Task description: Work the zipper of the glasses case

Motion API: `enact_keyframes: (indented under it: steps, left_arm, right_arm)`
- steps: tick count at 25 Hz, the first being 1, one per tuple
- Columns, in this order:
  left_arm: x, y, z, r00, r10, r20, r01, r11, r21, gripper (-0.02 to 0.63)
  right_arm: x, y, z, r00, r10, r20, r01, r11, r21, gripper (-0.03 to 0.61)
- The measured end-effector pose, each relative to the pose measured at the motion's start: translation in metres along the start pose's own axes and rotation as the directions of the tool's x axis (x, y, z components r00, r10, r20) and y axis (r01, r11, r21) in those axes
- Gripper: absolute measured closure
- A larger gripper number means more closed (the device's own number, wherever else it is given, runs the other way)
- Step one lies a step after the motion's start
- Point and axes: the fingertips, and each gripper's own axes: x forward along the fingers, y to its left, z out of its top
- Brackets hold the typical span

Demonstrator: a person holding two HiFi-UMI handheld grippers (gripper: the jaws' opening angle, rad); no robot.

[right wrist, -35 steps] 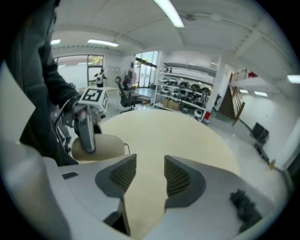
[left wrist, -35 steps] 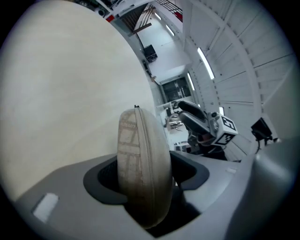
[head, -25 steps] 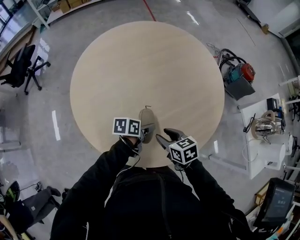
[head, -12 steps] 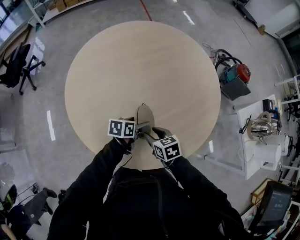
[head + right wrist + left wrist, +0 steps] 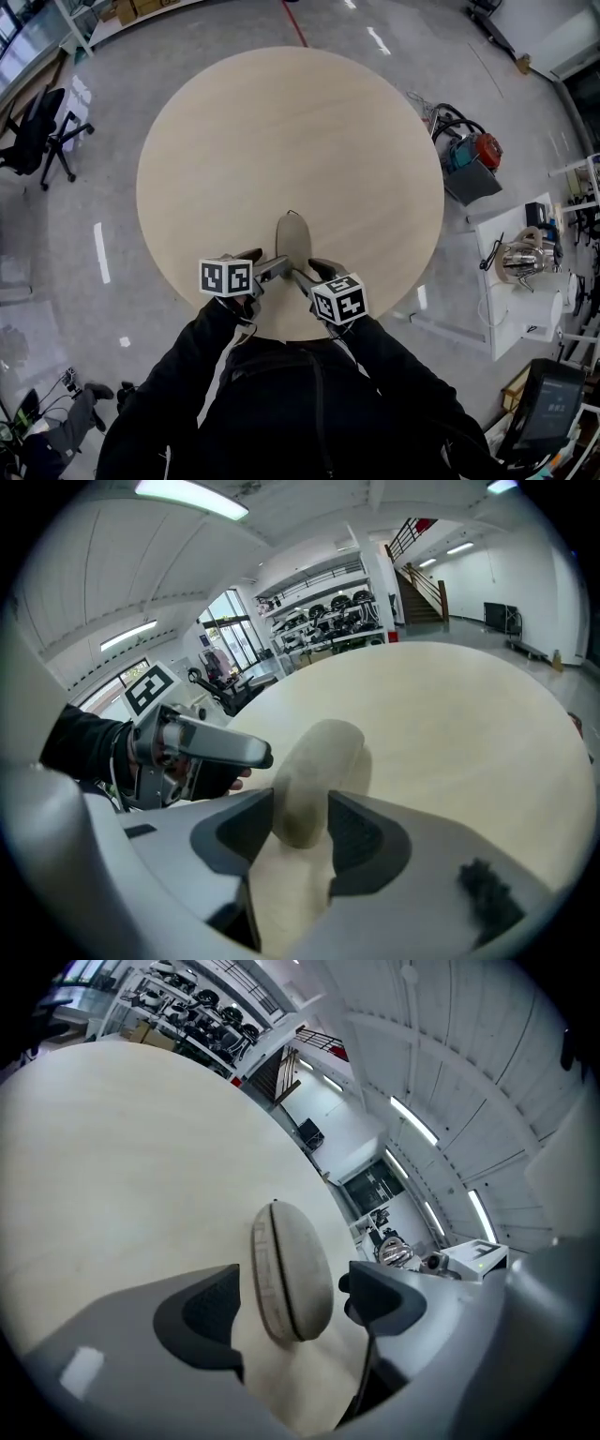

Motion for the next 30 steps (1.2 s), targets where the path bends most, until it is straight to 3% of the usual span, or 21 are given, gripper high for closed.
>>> enact_keyframes:
  steps: [4,11,16,24,26,30]
  left_arm:
    - [-0.022,-0.002,-0.008,1.000,0.007,0.018,-0.008,1.000,0.023,0.242]
    - [-0.055,-0.019,-0.026,0.998,-0.014,0.063,0.010,0.998,0.056,0.313]
    - [-0.071,-0.035,-0.043,0.996,-0.056,0.063,0.048,0.991,0.125,0.370]
    - [-0.083,-0.070,-0.055,0.993,-0.089,0.079,0.064,0.959,0.277,0.512]
    - [-0.088,-0.085,-0.055,0.992,-0.096,0.082,0.065,0.944,0.323,0.607]
    - [-0.100,-0.130,-0.063,0.989,-0.116,0.096,0.068,0.913,0.403,0.609]
  right_arm:
    - [-0.012,-0.004,-0.001,1.000,-0.020,0.023,0.018,0.999,0.047,0.388]
    - [-0.053,-0.019,-0.019,0.994,-0.072,0.085,0.055,0.981,0.185,0.388]
    - [-0.079,-0.013,-0.022,0.983,-0.119,0.142,0.082,0.966,0.244,0.395]
    - [-0.104,0.022,-0.007,0.966,-0.114,0.230,0.080,0.985,0.150,0.408]
    - [-0.111,0.029,-0.001,0.959,-0.098,0.264,0.063,0.988,0.140,0.414]
    - [-0.135,0.041,0.003,0.941,-0.059,0.334,0.020,0.993,0.119,0.426]
